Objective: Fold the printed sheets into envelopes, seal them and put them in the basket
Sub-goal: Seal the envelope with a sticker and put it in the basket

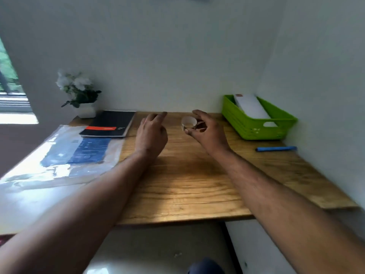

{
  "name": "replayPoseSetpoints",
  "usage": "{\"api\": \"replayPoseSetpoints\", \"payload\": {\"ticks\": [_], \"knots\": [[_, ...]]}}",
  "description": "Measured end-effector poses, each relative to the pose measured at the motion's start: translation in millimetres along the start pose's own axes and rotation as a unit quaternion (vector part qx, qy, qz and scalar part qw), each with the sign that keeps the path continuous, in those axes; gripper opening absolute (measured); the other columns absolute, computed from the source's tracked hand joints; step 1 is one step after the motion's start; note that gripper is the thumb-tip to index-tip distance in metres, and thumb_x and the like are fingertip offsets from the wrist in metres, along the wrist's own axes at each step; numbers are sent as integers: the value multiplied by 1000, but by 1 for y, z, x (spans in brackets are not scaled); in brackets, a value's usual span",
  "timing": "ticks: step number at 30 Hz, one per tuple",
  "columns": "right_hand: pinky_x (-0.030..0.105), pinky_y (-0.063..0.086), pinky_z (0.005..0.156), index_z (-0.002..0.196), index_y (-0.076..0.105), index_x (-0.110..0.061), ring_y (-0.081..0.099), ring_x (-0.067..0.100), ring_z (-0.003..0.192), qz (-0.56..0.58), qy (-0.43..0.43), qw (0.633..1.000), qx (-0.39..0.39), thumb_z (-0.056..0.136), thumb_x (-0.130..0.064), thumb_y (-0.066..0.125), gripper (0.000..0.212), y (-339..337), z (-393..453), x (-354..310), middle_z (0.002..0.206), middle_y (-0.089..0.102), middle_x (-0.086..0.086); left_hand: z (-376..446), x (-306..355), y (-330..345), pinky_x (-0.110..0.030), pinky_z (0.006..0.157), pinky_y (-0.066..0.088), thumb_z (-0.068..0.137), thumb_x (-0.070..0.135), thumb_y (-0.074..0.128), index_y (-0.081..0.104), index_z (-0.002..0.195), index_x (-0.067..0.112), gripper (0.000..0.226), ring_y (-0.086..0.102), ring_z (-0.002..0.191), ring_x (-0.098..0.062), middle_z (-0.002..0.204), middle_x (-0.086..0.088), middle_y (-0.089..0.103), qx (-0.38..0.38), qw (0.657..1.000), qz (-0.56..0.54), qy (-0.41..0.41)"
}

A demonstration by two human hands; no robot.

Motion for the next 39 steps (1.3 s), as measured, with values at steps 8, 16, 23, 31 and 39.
{"api": "replayPoseSetpoints", "payload": {"ticks": [8,16,23,31,39], "knots": [[26,52,81,109,69,-13,67,19,91,-103,106,978,149,68,-21,84,45,-201,-69,84,103,70,7,-26,161,94,-31,98,40,88,15,58,60,130,15,42,51,121,-30,132,-11,56,-136,984,-62,94],[19,44,81,126,61,-13,62,11,90,-131,182,968,115,73,-23,80,57,-254,-99,129,117,67,7,-58,262,165,-40,101,42,89,18,56,61,128,16,39,47,122,-32,128,-11,55,-200,968,-56,140],[21,43,86,129,58,-11,63,21,106,-163,183,965,95,77,-22,76,56,-249,-97,142,121,65,11,-64,266,188,-41,100,40,89,21,54,56,134,21,45,44,122,-29,129,-8,53,-219,964,-7,150],[23,46,87,131,55,-17,61,20,109,-174,178,962,112,76,-29,76,60,-251,-102,130,123,63,9,-58,251,166,-36,103,41,91,21,58,59,131,17,41,48,123,-27,129,-8,57,-194,971,-87,113],[24,46,83,98,73,-4,67,25,95,-139,-32,985,94,76,-11,72,22,-106,-11,15,98,73,13,-17,110,49,-38,98,48,85,21,61,67,122,18,38,60,116,-28,125,-6,65,-117,991,3,63]]}}
Point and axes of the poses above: each hand's wrist, its own z-axis towards the middle knuckle, its own y-axis out of the palm, x = y × z, the point moved 8 cm from there along z, towards the middle knuckle
